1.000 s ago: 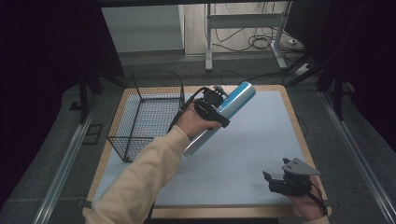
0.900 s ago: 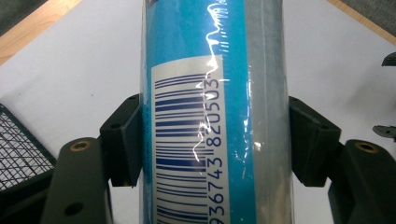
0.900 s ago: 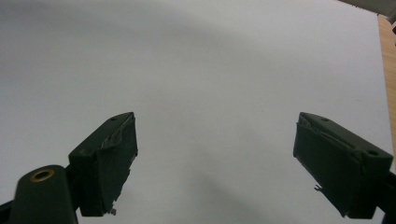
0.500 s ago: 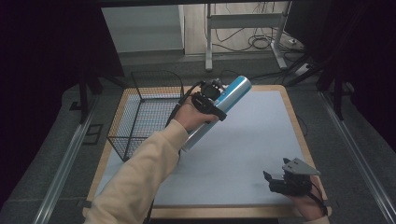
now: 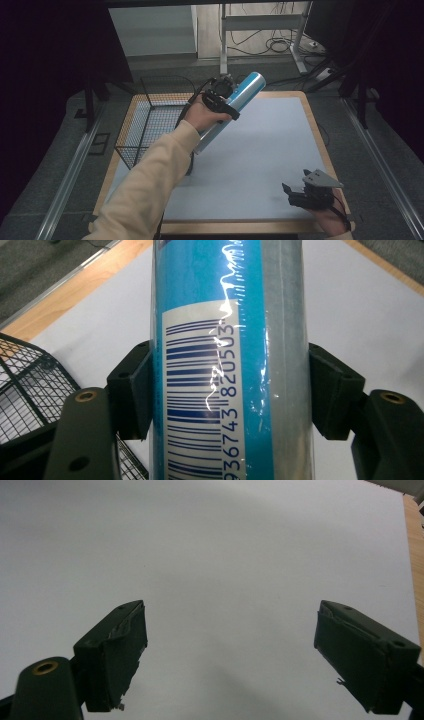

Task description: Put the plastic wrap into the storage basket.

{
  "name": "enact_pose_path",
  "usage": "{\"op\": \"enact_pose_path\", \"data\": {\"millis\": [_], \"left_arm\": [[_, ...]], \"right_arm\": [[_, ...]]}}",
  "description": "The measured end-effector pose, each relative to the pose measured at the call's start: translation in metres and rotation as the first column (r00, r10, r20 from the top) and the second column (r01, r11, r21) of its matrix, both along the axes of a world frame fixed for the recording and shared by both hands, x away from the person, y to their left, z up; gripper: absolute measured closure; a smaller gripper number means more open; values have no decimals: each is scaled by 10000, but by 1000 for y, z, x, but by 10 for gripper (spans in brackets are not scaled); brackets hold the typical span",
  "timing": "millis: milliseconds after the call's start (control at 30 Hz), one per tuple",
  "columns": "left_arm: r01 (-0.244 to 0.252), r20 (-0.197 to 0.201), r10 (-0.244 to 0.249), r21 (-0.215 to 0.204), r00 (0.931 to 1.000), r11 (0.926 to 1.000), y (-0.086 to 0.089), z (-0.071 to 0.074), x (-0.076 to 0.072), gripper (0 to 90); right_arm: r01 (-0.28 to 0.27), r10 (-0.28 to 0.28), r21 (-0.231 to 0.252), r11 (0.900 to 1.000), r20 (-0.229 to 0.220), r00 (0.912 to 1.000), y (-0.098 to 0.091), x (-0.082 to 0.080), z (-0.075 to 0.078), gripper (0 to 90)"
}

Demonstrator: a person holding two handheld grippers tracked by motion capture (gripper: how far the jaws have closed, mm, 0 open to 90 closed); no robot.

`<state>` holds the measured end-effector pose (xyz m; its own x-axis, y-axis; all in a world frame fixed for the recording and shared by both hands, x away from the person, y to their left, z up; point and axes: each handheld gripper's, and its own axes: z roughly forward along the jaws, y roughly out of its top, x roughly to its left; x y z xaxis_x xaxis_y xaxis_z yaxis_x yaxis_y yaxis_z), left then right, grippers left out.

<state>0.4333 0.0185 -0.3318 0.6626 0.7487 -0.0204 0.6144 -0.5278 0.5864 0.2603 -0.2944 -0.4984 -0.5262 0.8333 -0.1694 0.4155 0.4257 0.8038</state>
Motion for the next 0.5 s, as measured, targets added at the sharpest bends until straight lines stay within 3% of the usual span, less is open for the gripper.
{"op": "enact_pose_path", "data": {"millis": [500], "left_arm": [[-667, 247, 664, 96, 9975, 9977, 21, 8, 21, 318]], "right_arm": [[56, -56, 37, 10000, -83, 9999, -1, 0, 0, 140]]}}
